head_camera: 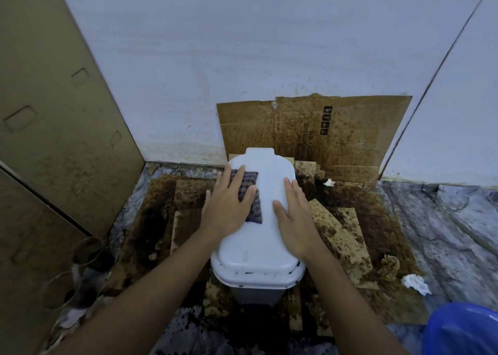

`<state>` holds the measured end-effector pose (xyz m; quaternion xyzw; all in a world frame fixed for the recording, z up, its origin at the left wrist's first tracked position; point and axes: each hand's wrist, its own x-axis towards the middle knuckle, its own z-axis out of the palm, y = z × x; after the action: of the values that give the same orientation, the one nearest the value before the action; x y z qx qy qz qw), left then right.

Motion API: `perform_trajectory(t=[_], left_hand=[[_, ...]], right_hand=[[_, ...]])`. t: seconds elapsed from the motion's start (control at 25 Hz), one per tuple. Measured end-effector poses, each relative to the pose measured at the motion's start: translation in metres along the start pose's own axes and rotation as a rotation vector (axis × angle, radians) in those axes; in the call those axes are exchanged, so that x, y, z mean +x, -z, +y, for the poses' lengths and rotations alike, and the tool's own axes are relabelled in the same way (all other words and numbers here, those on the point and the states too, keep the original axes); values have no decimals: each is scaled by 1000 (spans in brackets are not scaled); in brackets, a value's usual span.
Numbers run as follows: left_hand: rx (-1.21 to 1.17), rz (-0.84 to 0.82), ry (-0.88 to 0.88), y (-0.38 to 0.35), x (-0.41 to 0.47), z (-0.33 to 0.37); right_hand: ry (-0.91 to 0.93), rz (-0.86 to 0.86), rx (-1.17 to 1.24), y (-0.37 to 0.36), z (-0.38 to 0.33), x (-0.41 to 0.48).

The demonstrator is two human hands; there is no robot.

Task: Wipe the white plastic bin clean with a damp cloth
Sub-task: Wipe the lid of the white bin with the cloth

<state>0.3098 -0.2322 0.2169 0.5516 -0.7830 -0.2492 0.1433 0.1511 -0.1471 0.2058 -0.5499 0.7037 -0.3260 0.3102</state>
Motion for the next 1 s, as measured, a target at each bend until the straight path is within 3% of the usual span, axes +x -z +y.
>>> perform_trajectory(t=[0.36, 0.68, 1.0], left_hand=[[64, -25, 20, -8, -102, 3], [122, -58, 11, -7, -102, 17], [-222, -48, -99, 0, -89, 25]], right_hand=[[-11, 18, -26, 0, -2, -5], [-4, 27, 10, 8, -5, -5], [254, 303, 9, 24, -7, -51]])
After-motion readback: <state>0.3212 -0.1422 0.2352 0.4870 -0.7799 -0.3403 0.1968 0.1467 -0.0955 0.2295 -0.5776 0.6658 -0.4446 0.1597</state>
